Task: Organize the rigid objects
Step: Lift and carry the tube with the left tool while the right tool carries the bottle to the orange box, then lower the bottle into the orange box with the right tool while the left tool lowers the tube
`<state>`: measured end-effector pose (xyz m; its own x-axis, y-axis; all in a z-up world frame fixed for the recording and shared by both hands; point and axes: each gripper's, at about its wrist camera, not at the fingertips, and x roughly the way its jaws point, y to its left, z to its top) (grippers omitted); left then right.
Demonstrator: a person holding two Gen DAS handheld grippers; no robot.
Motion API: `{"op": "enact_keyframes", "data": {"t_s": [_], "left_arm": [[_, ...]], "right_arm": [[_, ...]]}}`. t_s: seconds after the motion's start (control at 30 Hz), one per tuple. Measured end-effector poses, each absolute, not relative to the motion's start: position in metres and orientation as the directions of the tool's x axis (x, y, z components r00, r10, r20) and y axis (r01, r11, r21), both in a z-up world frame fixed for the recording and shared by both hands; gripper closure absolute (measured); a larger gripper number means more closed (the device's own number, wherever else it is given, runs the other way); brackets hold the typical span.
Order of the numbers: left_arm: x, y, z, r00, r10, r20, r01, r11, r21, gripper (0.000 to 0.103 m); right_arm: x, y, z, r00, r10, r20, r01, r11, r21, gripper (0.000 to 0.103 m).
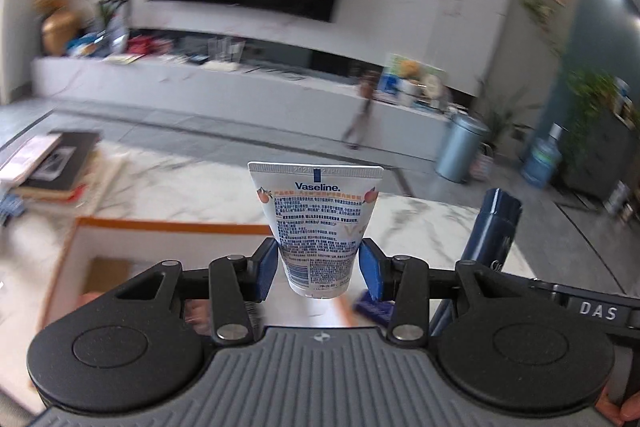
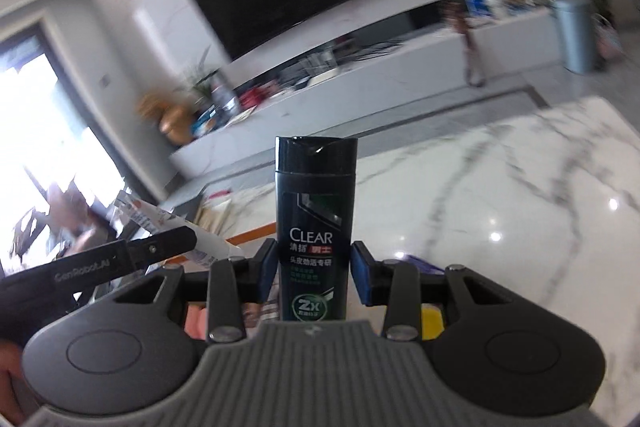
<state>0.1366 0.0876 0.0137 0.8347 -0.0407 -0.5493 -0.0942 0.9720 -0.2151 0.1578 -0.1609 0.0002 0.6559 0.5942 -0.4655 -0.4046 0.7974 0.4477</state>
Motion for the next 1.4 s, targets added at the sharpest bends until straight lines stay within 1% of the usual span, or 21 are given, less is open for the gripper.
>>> {"op": "enact_keyframes", "data": {"t_s": [0.1,0.2,0.43,0.53,0.63,0.67,0.7,0.73,0.9,0.97,1.0,1.13,1.2,1.23,1.3,1.4], "left_arm": [[0.134,0.115,0.003,0.819,-0.015,-0.573,-0.156,0.956,-0.25,0.053],[0.132,0.136,-0.009,0.799,-0.018,-0.6,-0.19,0.941,-0.281,0.053],[0.145,0.166,-0.04,0.735,-0.071,-0.674,-0.214,0.92,-0.33,0.053],[0.158,0.173,-0.056,0.696,-0.097,-0.711,-0.215,0.917,-0.336,0.053],[0.162,0.181,-0.07,0.672,-0.14,-0.727,-0.196,0.914,-0.356,0.053],[0.165,0.183,-0.073,0.665,-0.152,-0.731,-0.191,0.912,-0.363,0.053],[0.169,0.185,-0.077,0.658,-0.162,-0.735,-0.187,0.91,-0.369,0.053],[0.173,0.186,-0.08,0.65,-0.17,-0.74,-0.186,0.909,-0.372,0.053],[0.179,0.202,-0.092,0.628,-0.205,-0.751,-0.185,0.898,-0.4,0.053],[0.177,0.209,-0.095,0.621,-0.218,-0.753,-0.185,0.893,-0.411,0.053],[0.176,0.212,-0.097,0.617,-0.226,-0.753,-0.184,0.89,-0.418,0.053],[0.178,0.214,-0.102,0.592,-0.257,-0.763,-0.17,0.886,-0.431,0.053],[0.179,0.214,-0.106,0.577,-0.275,-0.769,-0.169,0.881,-0.442,0.053],[0.18,0.214,-0.108,0.57,-0.285,-0.771,-0.168,0.878,-0.449,0.053],[0.181,0.214,-0.11,0.557,-0.298,-0.776,-0.171,0.872,-0.458,0.053],[0.181,0.214,-0.111,0.546,-0.297,-0.783,-0.175,0.874,-0.453,0.053]], "right_arm": [[0.158,-0.119,0.004,0.616,0.608,-0.501,-0.458,0.794,0.4,0.063],[0.16,-0.076,-0.003,0.58,0.583,-0.569,-0.49,0.808,0.328,0.063],[0.173,-0.003,-0.047,0.531,0.407,-0.743,-0.491,0.863,0.122,0.063],[0.176,0.013,-0.066,0.524,0.33,-0.785,-0.484,0.874,0.045,0.063],[0.178,0.029,-0.08,0.52,0.257,-0.815,-0.485,0.874,-0.034,0.064],[0.182,0.035,-0.085,0.516,0.233,-0.824,-0.482,0.875,-0.054,0.077],[0.185,0.04,-0.088,0.515,0.21,-0.831,-0.476,0.876,-0.073,0.097],[0.189,0.045,-0.091,0.511,0.187,-0.839,-0.473,0.876,-0.093,0.102],[0.207,0.06,-0.097,0.531,0.114,-0.84,-0.451,0.877,-0.167,0.103],[0.214,0.062,-0.097,0.527,0.12,-0.842,-0.453,0.878,-0.159,0.102],[0.216,0.063,-0.097,0.519,0.126,-0.845,-0.457,0.877,-0.15,0.098],[0.221,0.065,-0.097,0.466,0.147,-0.872,-0.498,0.858,-0.122,0.096],[0.221,0.062,-0.098,0.435,0.165,-0.885,-0.521,0.848,-0.098,0.09],[0.221,0.063,-0.1,0.409,0.174,-0.896,-0.54,0.838,-0.084,0.089],[0.221,0.067,-0.103,0.383,0.183,-0.905,-0.571,0.817,-0.077,0.089],[0.219,0.075,-0.113,0.379,0.161,-0.911,-0.621,0.774,-0.121,0.089]]}}
